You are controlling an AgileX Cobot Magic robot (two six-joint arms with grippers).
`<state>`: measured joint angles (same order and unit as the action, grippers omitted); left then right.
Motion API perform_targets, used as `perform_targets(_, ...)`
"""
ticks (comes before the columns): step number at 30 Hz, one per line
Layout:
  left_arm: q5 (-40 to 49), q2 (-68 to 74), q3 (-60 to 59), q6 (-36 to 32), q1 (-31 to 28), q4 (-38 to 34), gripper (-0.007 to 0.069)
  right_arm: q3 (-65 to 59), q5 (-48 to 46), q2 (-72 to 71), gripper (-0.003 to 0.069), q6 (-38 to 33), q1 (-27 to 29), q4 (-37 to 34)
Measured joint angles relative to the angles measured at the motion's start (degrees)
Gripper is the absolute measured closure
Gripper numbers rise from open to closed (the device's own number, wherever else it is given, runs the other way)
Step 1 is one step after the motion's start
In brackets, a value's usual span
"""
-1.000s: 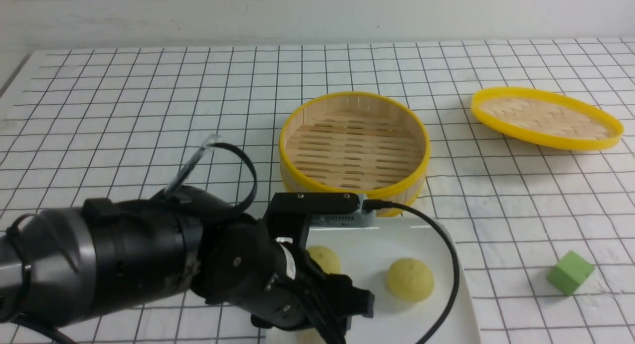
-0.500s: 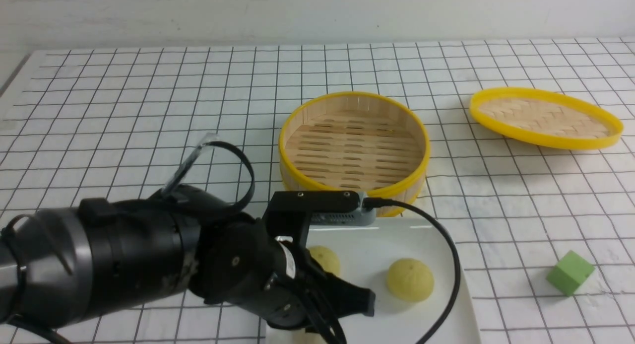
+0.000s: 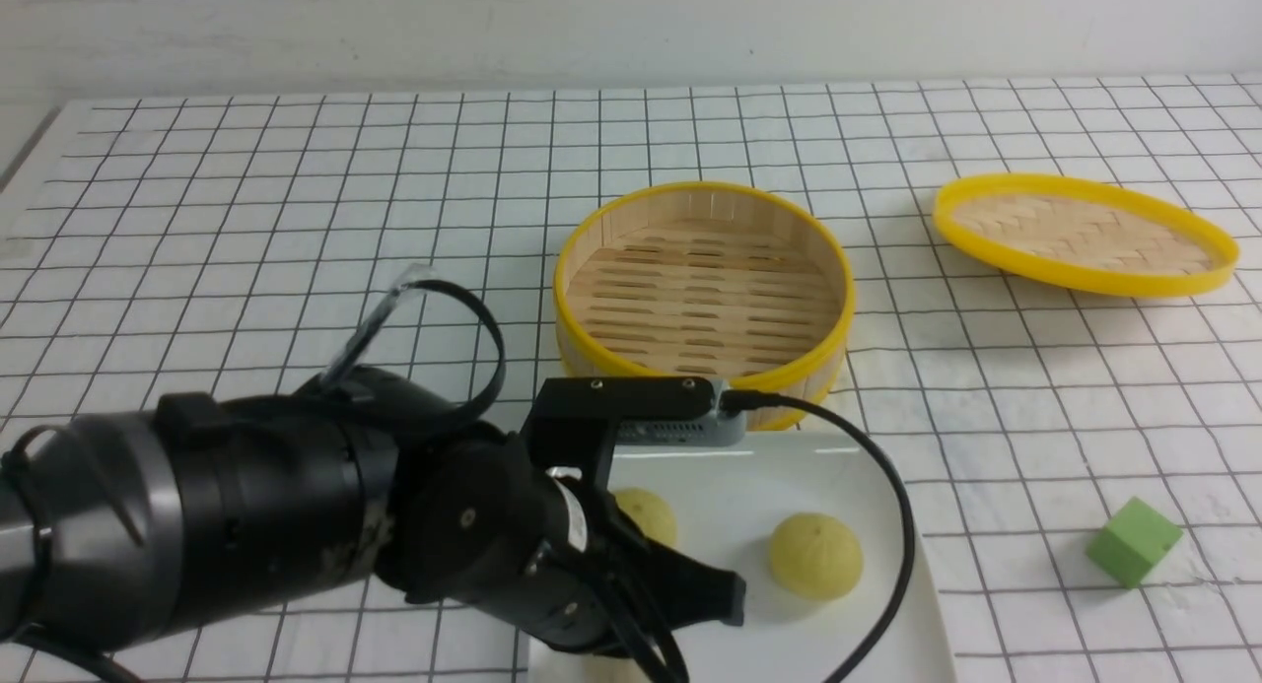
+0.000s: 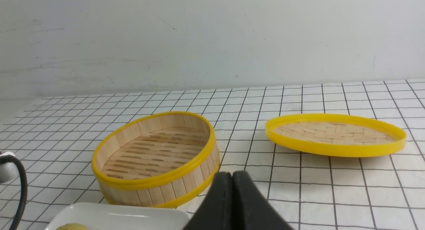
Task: Put the steamed buns into the plate on the white-black tablecloth.
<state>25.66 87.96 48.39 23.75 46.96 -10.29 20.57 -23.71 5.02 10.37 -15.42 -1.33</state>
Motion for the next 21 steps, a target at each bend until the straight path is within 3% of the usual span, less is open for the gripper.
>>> perform_targets(6, 0.0, -0.6, 0.0, 0.0, 0.0, 0.0, 0.0619, -2.5, -0.4, -0.8, 0.0664, 0.0, 1.4, 3.1)
perform_targets(13, 0.1, -6.0, 0.0, 0.0, 0.1, 2.7, 0.0607, -14.7, -0.6, -5.3, 0.0659, 0.0, 9.9, 6.6)
perform_targets(21, 2.2, -13.0, 0.0, 0.0, 0.1, 5.0, 0.0604, -21.4, -0.2, -5.7, 0.0655, 0.0, 13.5, 6.9)
